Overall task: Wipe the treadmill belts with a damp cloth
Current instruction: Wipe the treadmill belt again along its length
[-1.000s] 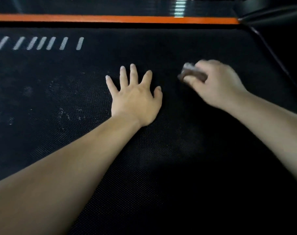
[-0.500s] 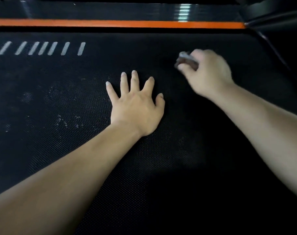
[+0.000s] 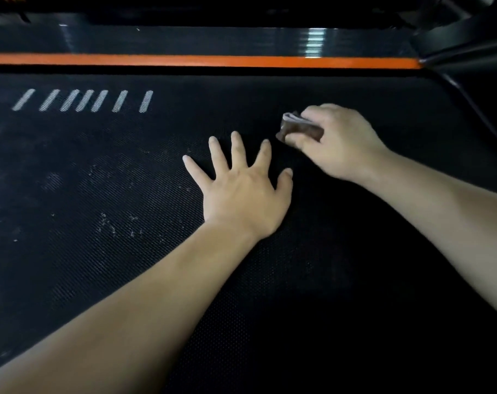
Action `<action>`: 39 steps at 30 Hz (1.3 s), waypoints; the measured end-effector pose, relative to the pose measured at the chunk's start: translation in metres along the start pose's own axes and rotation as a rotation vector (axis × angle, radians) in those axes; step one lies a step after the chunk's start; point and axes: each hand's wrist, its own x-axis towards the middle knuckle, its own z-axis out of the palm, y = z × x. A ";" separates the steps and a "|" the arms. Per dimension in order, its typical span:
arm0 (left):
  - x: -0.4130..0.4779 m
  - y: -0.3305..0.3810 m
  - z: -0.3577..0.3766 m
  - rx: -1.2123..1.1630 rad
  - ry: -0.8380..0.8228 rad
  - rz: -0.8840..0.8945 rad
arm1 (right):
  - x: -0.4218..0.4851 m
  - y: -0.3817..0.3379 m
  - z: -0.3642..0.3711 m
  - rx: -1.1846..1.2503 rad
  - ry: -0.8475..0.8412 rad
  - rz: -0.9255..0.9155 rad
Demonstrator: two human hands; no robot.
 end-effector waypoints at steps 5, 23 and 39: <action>-0.001 0.002 0.002 0.021 0.035 0.015 | 0.056 0.041 -0.009 -0.155 0.190 0.362; 0.000 0.002 0.004 0.032 0.050 0.020 | 0.078 0.045 0.004 -0.101 0.121 0.193; 0.000 0.001 0.005 0.036 0.054 0.026 | 0.051 0.082 -0.037 -0.177 0.207 0.556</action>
